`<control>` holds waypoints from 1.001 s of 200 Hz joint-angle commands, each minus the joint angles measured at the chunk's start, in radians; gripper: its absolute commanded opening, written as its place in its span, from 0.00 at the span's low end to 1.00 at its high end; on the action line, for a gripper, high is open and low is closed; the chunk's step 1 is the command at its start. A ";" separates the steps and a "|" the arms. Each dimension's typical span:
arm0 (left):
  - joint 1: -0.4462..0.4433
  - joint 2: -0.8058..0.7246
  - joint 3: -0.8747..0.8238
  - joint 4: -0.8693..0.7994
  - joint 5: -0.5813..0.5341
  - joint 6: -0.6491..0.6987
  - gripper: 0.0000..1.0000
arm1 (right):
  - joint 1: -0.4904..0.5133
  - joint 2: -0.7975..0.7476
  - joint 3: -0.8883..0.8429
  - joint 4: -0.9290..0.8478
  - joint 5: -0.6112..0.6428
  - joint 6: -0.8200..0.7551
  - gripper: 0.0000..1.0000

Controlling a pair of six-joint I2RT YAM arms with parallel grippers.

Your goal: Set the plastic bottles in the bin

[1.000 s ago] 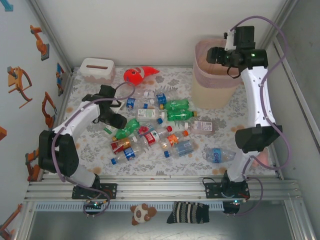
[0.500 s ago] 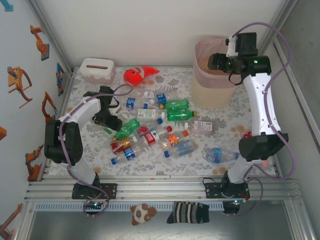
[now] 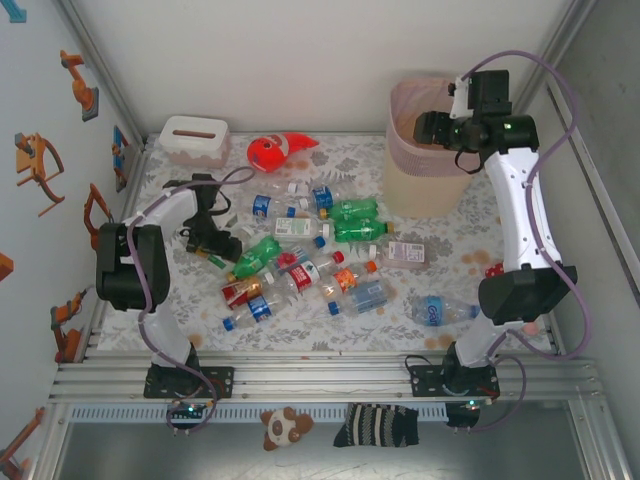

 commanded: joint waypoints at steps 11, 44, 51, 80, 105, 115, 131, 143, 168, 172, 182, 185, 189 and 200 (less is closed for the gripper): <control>0.026 0.050 0.029 -0.039 0.038 -0.005 0.79 | 0.003 -0.038 -0.016 0.017 -0.010 0.016 0.77; 0.034 0.078 0.033 -0.055 0.061 -0.006 0.79 | 0.008 -0.038 -0.028 0.020 -0.015 0.023 0.77; 0.034 0.078 0.031 -0.055 0.063 -0.007 0.79 | 0.008 -0.038 -0.030 0.020 -0.015 0.022 0.77; 0.034 0.078 0.023 -0.059 0.041 -0.014 0.77 | 0.016 -0.038 -0.038 0.022 -0.015 0.026 0.77; 0.036 0.060 0.017 -0.058 0.027 -0.016 0.68 | 0.021 -0.044 -0.042 0.026 -0.015 0.028 0.77; 0.037 0.047 0.016 -0.055 0.028 -0.017 0.66 | 0.024 -0.046 -0.044 0.028 -0.015 0.031 0.77; 0.037 0.022 0.017 -0.054 0.023 -0.019 0.65 | 0.032 -0.052 -0.045 0.032 -0.018 0.036 0.77; 0.038 -0.003 0.022 -0.054 0.019 -0.022 0.64 | 0.038 -0.059 -0.050 0.038 -0.023 0.039 0.77; 0.040 -0.072 0.040 -0.055 0.057 -0.027 0.64 | 0.048 -0.085 -0.074 0.063 -0.052 0.056 0.77; 0.040 -0.083 0.045 -0.054 0.070 -0.029 0.64 | 0.049 -0.089 -0.082 0.069 -0.059 0.059 0.77; 0.040 -0.118 0.057 -0.053 0.110 -0.030 0.64 | 0.053 -0.106 -0.100 0.093 -0.085 0.064 0.77; 0.040 -0.127 0.061 -0.050 0.124 -0.031 0.64 | 0.054 -0.112 -0.108 0.101 -0.095 0.065 0.76; 0.040 -0.142 0.067 -0.048 0.142 -0.033 0.64 | 0.056 -0.119 -0.120 0.112 -0.107 0.066 0.77; 0.040 -0.185 0.079 -0.037 0.195 -0.036 0.64 | 0.061 -0.140 -0.148 0.148 -0.142 0.074 0.76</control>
